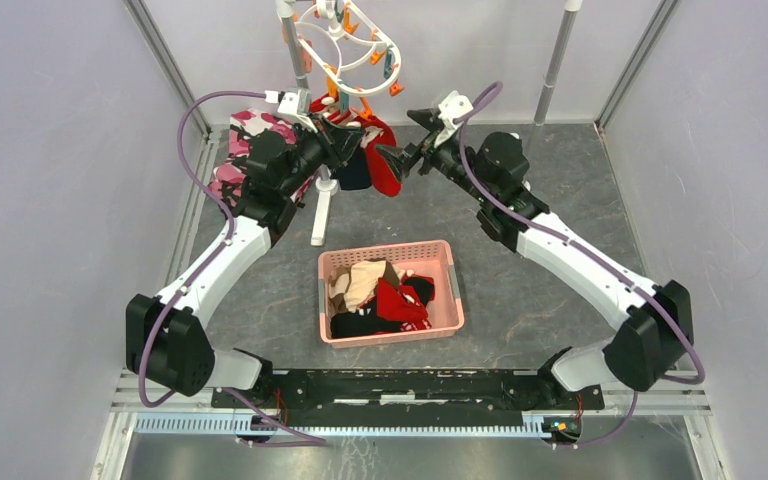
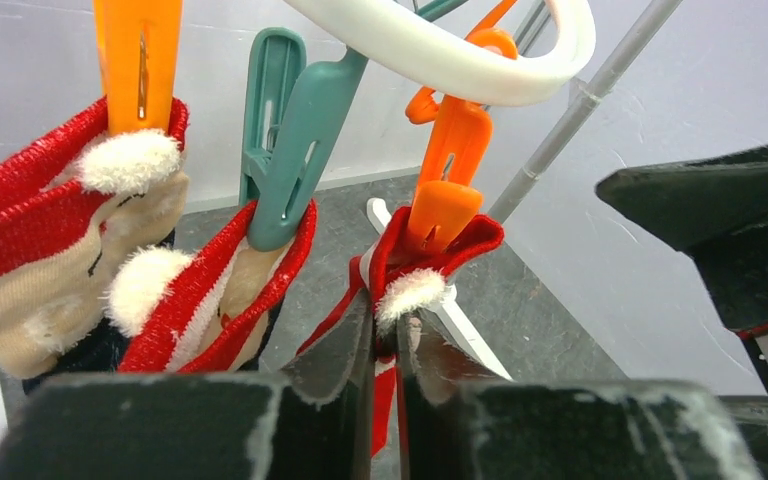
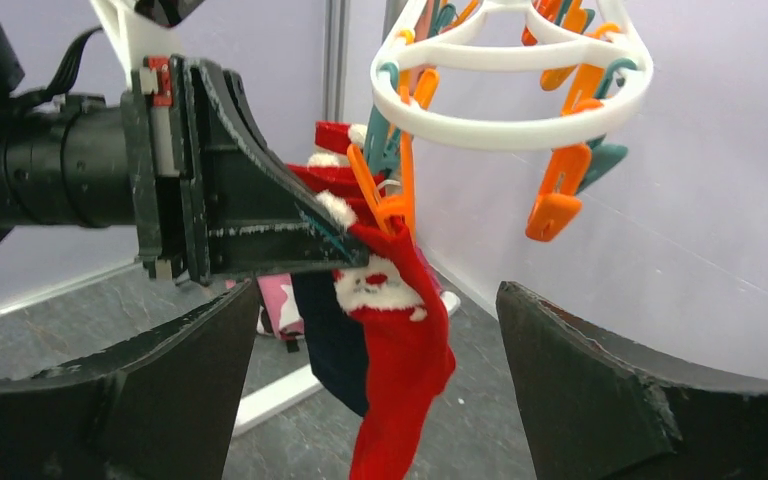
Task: Clip the socks to the hanger
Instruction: Clamp the sock onto the hanger.
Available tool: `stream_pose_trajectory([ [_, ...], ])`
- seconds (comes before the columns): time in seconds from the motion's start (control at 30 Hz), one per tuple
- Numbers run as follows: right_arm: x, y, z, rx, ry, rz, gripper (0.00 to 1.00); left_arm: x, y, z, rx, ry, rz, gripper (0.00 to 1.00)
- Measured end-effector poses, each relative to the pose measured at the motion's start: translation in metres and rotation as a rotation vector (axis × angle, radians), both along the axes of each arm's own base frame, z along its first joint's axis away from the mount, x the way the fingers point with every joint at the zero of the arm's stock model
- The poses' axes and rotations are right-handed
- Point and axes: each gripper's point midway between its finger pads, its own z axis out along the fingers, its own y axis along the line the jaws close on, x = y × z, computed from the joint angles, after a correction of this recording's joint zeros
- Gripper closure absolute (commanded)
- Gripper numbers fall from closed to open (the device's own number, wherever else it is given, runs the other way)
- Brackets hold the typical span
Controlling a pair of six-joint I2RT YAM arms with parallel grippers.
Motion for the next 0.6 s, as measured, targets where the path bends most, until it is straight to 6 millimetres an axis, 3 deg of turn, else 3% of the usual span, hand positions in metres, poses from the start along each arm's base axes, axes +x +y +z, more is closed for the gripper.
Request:
stream_pose_trajectory([
  [0.23, -0.013, -0.025, -0.013, -0.051, -0.036, -0.037, 0.02, -0.001, 0.001, 0.0, -0.013, 0.01, 0.008, 0.42],
  [0.4, -0.033, -0.043, -0.063, -0.098, 0.014, -0.028, 0.02, -0.017, 0.01, -0.002, -0.021, 0.012, 0.023, 0.23],
  [0.6, -0.056, -0.042, -0.107, -0.156, 0.066, 0.06, 0.02, -0.063, 0.028, 0.0, -0.053, -0.013, 0.025, 0.01],
])
